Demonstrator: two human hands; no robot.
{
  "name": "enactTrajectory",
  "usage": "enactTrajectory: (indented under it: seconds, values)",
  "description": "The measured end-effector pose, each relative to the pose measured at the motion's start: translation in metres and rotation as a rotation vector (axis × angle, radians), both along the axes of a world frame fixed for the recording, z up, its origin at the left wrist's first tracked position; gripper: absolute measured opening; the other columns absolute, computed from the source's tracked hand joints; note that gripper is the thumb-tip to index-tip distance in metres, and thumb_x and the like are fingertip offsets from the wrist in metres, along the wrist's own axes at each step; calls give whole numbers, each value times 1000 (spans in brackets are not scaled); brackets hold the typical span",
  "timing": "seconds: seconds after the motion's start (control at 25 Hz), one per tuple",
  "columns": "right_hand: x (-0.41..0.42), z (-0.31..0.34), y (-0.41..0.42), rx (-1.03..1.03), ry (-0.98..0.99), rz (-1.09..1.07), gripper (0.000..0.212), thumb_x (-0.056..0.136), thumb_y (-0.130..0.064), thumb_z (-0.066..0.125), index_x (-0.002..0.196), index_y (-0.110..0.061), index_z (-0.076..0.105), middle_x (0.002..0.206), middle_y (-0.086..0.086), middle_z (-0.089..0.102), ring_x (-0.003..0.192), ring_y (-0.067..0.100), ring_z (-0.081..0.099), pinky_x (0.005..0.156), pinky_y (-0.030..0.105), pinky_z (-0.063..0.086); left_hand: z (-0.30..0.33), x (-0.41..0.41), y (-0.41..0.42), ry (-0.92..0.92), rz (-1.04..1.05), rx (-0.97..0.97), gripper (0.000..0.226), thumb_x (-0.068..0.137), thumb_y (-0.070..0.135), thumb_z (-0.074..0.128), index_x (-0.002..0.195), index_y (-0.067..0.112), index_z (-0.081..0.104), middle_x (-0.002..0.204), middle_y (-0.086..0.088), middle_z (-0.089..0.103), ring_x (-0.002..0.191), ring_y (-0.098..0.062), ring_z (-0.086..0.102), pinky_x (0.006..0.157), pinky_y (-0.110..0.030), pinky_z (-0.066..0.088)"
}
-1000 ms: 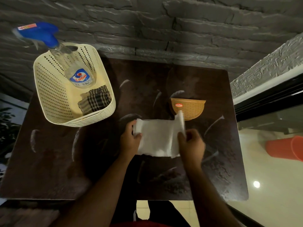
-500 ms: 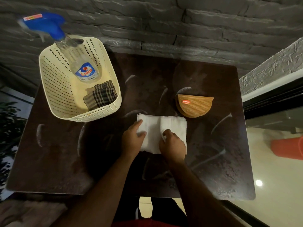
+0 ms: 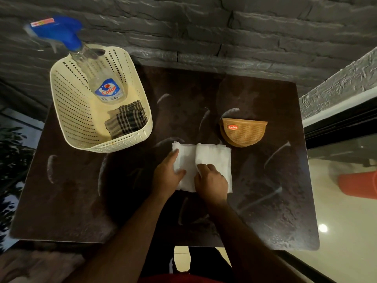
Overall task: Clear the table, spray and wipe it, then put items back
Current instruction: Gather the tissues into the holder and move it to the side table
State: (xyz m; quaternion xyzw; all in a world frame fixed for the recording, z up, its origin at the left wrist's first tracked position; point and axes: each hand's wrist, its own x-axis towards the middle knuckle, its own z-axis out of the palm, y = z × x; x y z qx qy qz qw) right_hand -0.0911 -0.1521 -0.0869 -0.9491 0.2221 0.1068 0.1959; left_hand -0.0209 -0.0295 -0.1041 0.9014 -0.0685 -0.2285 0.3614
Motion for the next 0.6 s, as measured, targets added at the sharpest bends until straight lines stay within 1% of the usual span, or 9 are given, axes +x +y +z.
enactTrajectory:
  seconds: [0.12, 0.24, 0.28, 0.44, 0.52, 0.6]
  values:
    - [0, -2, 2, 7, -4, 29, 26, 94, -27, 48, 114, -16, 60, 96, 5, 62, 78, 24, 63, 60, 28, 45, 0, -1, 0, -3, -27, 26, 75, 80, 19, 78, 145, 16, 42, 145, -7, 49, 132, -23, 47, 106, -29, 37]
    - [-2, -4, 1, 29, 64, 53, 36, 96, -27, 46, 130, -18, 52, 110, 7, 61, 89, 26, 65, 72, 34, 53, 2, -1, 1, 3, -30, 30, 76, 80, 19, 77, 146, 17, 41, 147, -6, 46, 134, -22, 45, 107, -28, 35]
    - [-3, -4, -1, 28, 75, 59, 39, 96, -26, 45, 134, -19, 50, 113, 8, 60, 91, 26, 64, 74, 34, 54, 3, 0, 2, -1, -37, 32, 76, 80, 19, 77, 147, 18, 40, 148, -6, 46, 134, -22, 45, 108, -28, 35]
    - [-10, -1, -3, 64, 106, 110, 48, 93, -23, 48, 140, -22, 41, 115, 9, 55, 92, 26, 61, 74, 34, 52, 7, 0, -1, -1, -118, 61, 76, 85, 17, 72, 150, 19, 33, 152, -4, 39, 136, -22, 42, 109, -30, 34]
    - [-17, 0, -7, 56, 97, 106, 50, 92, -16, 47, 141, -22, 41, 114, 9, 54, 94, 27, 59, 74, 35, 52, 10, 0, -5, -2, -130, 57, 76, 86, 16, 71, 151, 19, 32, 153, -3, 38, 137, -22, 41, 110, -29, 34]
    - [-22, -1, -12, 44, 72, 122, 51, 92, -14, 47, 142, -20, 42, 115, 9, 53, 97, 27, 58, 77, 36, 53, 12, 1, -7, -5, -128, 63, 77, 85, 16, 71, 151, 20, 31, 154, -3, 37, 138, -22, 40, 111, -30, 33]
